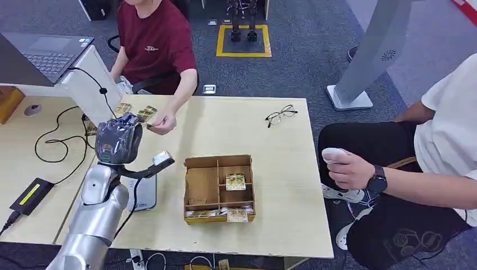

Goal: Pass the card to the sensor for recognition and then transmit it.

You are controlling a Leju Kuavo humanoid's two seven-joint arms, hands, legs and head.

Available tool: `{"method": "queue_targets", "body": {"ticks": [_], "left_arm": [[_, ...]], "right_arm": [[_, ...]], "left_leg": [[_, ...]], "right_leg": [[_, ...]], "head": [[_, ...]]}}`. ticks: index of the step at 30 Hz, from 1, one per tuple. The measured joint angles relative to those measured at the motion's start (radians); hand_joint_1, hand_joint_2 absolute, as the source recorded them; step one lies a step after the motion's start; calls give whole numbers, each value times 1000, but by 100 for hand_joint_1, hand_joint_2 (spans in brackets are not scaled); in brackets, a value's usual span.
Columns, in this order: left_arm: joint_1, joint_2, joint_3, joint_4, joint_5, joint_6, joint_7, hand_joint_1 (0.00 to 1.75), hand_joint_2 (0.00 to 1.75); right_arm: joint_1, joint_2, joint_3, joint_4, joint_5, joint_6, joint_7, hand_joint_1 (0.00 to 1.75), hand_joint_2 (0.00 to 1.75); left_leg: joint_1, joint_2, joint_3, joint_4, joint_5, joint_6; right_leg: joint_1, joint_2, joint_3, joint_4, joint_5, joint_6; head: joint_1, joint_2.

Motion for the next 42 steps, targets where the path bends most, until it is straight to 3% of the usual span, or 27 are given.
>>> {"method": "queue_targets", "body": {"ticks": [8, 18, 24, 26, 27, 29, 31, 32, 34, 36, 39, 42], "left_arm": [[0, 2, 18, 28, 72, 0, -68, 0, 175], [10, -44, 145, -18, 48, 0, -137, 0, 175], [9, -51, 227, -18, 108, 0, -168, 0, 175], [8, -45, 238, -5, 191, -6, -204, 0, 175], [8, -36, 233, 10, 290, -21, -250, 0, 175], [53, 0, 183, -11, 577, -105, -317, 0, 175], [156, 44, 106, -139, 774, -203, -312, 0, 175], [214, 61, 65, -210, 813, -239, -308, 0, 175], [324, 110, -29, -357, 822, -301, -303, 0, 175], [410, 151, -107, -466, 801, -314, -285, 0, 175], [510, 203, -223, -604, 695, -295, -275, 0, 175], [569, 239, -301, -678, 629, -264, -260, 0, 175]], "right_arm": [[2, 0, 0, 0, 0, -2, -12, 0, 175], [12, 0, 0, 1, 0, -6, -13, 0, 175], [15, 1, -7, 2, -3, -9, -12, 0, 175], [17, 1, -10, 2, -6, -18, -14, 0, 175], [17, 1, -12, 2, -13, -16, -16, 0, 175], [19, 1, -19, 2, -24, -14, -27, 0, 175], [26, 1, -27, 2, -38, -17, -35, 0, 175], [30, 1, -33, 2, -42, -18, -35, 0, 175], [37, 1, -45, 3, -53, -21, -36, 0, 175], [39, 1, -53, 3, -56, -21, -37, 0, 175], [40, 1, -65, 3, -55, -22, -37, 0, 175], [41, 1, -70, 3, -55, -22, -39, 0, 175]], "left_leg": [[0, 0, 0, 0, 0, 0], [0, 0, -1, 0, 0, 0], [0, 0, -1, 0, 0, 0], [0, 0, -1, 0, 0, 0], [0, 1, -1, 0, 0, 0], [0, 4, 0, 0, 0, 0], [0, 6, 0, 0, -2, 0], [0, 5, -1, 0, -2, -1], [0, 3, -2, 0, -3, 0], [0, 3, -3, 0, -4, 1], [0, 4, -3, 0, -5, 0], [0, 4, -2, 0, -5, 0]], "right_leg": [[0, 0, -1, 0, 0, 0], [0, 0, -1, 0, 0, 0], [0, 0, -2, 0, 0, 0], [0, 0, -2, 0, 0, 0], [0, 1, -1, 0, 0, 0], [0, 5, -2, 1, 0, 0], [0, 7, -3, 1, 0, 0], [0, 5, -3, 0, -1, 0], [0, 3, -3, 0, -3, 1], [0, 3, -4, -1, -3, 1], [0, 3, -4, -1, -3, 1], [0, 3, -4, -1, -3, 1]], "head": [[0, 0], [0, 0], [0, 0], [0, 0], [1, 0], [0, 0], [-1, 0], [-1, 0], [0, 0], [0, 0], [0, 0], [0, 0]]}}
